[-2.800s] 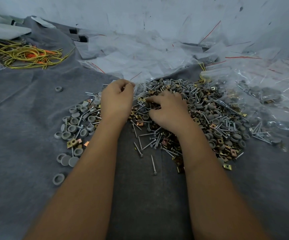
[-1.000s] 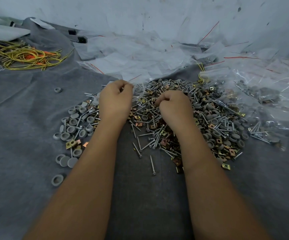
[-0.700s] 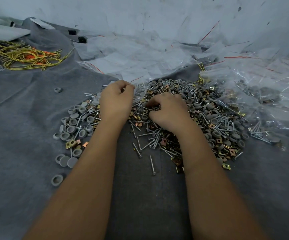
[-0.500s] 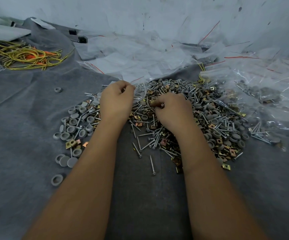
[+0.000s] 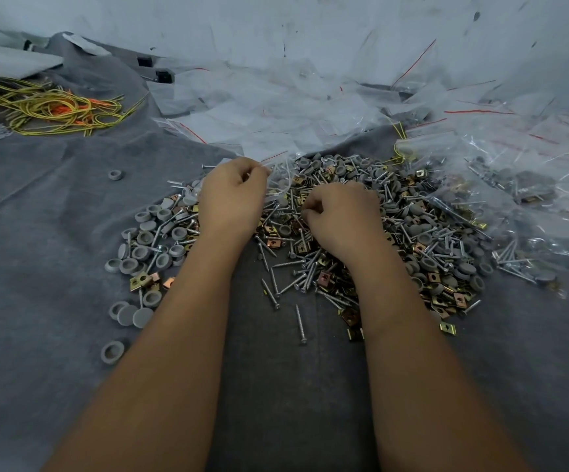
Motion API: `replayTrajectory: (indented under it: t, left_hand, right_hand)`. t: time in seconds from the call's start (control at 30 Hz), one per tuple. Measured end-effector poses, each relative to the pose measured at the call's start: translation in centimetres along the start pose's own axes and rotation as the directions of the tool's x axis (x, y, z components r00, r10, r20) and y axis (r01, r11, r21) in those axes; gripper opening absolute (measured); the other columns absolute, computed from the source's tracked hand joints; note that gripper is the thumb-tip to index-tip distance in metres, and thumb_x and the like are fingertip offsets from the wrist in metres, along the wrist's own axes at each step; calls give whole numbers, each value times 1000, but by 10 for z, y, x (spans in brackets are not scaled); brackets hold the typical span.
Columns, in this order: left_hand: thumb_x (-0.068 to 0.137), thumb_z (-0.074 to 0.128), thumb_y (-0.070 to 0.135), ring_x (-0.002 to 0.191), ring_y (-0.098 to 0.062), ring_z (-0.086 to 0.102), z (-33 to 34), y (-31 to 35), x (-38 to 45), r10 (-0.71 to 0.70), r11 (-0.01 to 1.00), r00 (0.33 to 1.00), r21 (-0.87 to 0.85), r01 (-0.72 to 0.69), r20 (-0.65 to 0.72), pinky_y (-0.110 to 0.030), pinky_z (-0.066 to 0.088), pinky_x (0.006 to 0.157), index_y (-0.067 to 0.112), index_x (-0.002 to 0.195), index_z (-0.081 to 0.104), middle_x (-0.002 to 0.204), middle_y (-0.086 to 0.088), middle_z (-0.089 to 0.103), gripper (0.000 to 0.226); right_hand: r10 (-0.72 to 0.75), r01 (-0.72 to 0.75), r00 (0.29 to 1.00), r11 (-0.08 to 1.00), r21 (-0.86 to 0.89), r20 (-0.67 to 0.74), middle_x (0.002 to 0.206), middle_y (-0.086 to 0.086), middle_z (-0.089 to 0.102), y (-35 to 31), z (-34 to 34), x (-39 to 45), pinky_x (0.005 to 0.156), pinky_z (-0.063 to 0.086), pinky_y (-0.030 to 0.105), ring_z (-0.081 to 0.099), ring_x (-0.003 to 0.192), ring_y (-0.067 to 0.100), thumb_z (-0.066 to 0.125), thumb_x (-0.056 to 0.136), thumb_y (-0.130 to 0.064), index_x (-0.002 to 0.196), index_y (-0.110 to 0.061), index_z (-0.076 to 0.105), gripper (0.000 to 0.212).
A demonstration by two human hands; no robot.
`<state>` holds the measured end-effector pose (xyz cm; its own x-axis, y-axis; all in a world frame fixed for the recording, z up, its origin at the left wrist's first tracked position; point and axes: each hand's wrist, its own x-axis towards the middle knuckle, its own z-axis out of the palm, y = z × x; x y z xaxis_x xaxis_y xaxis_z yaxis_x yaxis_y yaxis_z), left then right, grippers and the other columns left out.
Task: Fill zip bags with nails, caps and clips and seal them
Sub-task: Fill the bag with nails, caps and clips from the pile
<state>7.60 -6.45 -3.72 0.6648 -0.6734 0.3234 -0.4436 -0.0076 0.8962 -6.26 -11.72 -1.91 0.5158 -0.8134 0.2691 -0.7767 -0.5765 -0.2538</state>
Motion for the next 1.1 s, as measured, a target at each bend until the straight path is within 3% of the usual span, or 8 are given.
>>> replayTrajectory:
  t: [0.1,0.3,0.47,0.57,0.67,0.83,1.0,1.1]
  left_hand:
    - [86,51,30,39,-2,38,0,0,0,5,1000,1000,-5,-5,3,-27,29,51,21,84,72,42,15,50,22]
    - [85,49,33,38,-3,37,0,0,0,3,1000,1000,-8,-3,10,-27,29,51,24,84,71,43,16,50,23]
    - [85,50,32,38,-2,37,0,0,0,5,1000,1000,0,-5,6,-27,29,51,24,83,71,43,15,50,22]
    - [87,52,30,39,-2,38,0,0,0,3,1000,1000,-3,-3,1,-27,30,51,24,83,71,44,12,50,21]
    - [88,52,28,38,-2,38,1,0,0,9,1000,1000,1,-9,9,-27,29,51,26,82,70,43,15,51,19]
    - [89,52,27,37,-3,36,1,-1,0,7,1000,1000,7,-8,10,-27,27,51,22,87,73,40,16,48,21]
    - [82,48,34,42,-5,39,0,3,-3,39,998,999,54,-40,30,-28,30,52,20,86,74,48,7,49,29]
    - [78,46,38,46,-10,39,0,5,-3,46,998,997,45,-49,67,-29,32,54,18,87,74,48,6,48,35]
  right_hand:
    - [20,-19,999,999,51,-29,98,-4,68,0,1,1,100,28,40,52,112,26,56,94,-30,95,-29,70,13]
    - [14,-24,990,997,70,143,108,-4,62,-1,2,1,98,18,43,33,127,25,59,89,-45,103,-39,67,17]
    - [6,-10,996,999,52,92,83,-15,52,-4,1,0,98,18,46,36,124,24,61,90,-38,91,-38,70,9]
    - [-14,14,999,1000,-9,29,97,-10,57,-5,1,0,98,21,48,37,121,25,57,91,-33,92,-33,71,15]
    - [17,-13,998,998,54,-65,111,-6,56,-4,0,4,93,22,43,40,119,24,52,94,-30,94,-31,67,15]
    - [90,19,978,858,513,-187,81,-15,56,-5,-4,1,74,43,28,54,77,2,54,96,-19,91,-23,60,9]
    - [87,103,962,762,640,-258,92,-9,62,-10,-8,1,69,39,1,54,82,-7,58,92,-11,94,-19,71,15]
    - [36,126,970,774,621,-242,94,-6,63,-14,-4,0,71,40,4,56,82,-2,58,91,-10,96,-16,72,16]
